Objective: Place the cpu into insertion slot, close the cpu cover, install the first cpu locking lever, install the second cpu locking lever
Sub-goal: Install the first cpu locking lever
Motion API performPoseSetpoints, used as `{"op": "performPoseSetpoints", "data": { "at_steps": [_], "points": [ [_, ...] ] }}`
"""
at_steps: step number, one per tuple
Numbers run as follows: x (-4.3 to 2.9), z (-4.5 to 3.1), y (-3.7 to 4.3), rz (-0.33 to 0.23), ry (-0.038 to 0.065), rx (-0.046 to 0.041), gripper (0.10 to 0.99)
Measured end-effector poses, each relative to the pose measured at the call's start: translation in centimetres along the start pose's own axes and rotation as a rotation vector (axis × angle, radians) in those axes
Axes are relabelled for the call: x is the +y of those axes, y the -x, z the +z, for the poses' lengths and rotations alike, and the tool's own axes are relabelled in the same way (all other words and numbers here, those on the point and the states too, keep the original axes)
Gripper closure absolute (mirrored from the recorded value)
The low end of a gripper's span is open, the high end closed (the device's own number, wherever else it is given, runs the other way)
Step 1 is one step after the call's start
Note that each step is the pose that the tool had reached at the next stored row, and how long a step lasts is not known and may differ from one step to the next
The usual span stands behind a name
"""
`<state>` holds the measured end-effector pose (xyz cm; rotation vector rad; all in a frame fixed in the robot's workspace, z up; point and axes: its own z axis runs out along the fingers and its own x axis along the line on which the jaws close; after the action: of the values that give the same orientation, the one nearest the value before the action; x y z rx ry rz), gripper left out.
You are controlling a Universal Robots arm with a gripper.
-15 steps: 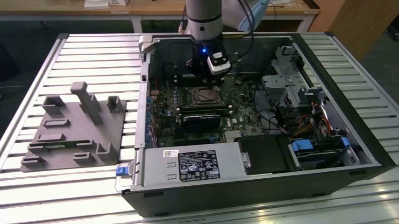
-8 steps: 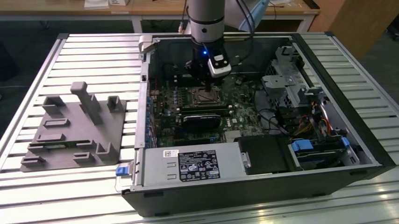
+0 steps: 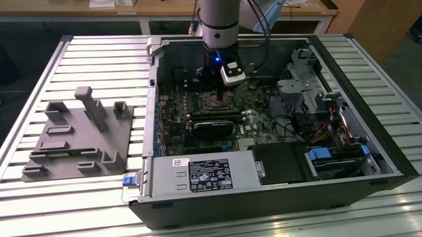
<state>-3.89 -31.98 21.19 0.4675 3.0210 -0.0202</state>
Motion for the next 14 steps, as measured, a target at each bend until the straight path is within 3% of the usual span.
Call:
{"op": "performPoseSetpoints", "data": {
  "at_steps": [14],
  "points": [
    [-0.34, 0.08, 0.1, -0.004, -0.001, 0.002, 0.98]
  ]
}}
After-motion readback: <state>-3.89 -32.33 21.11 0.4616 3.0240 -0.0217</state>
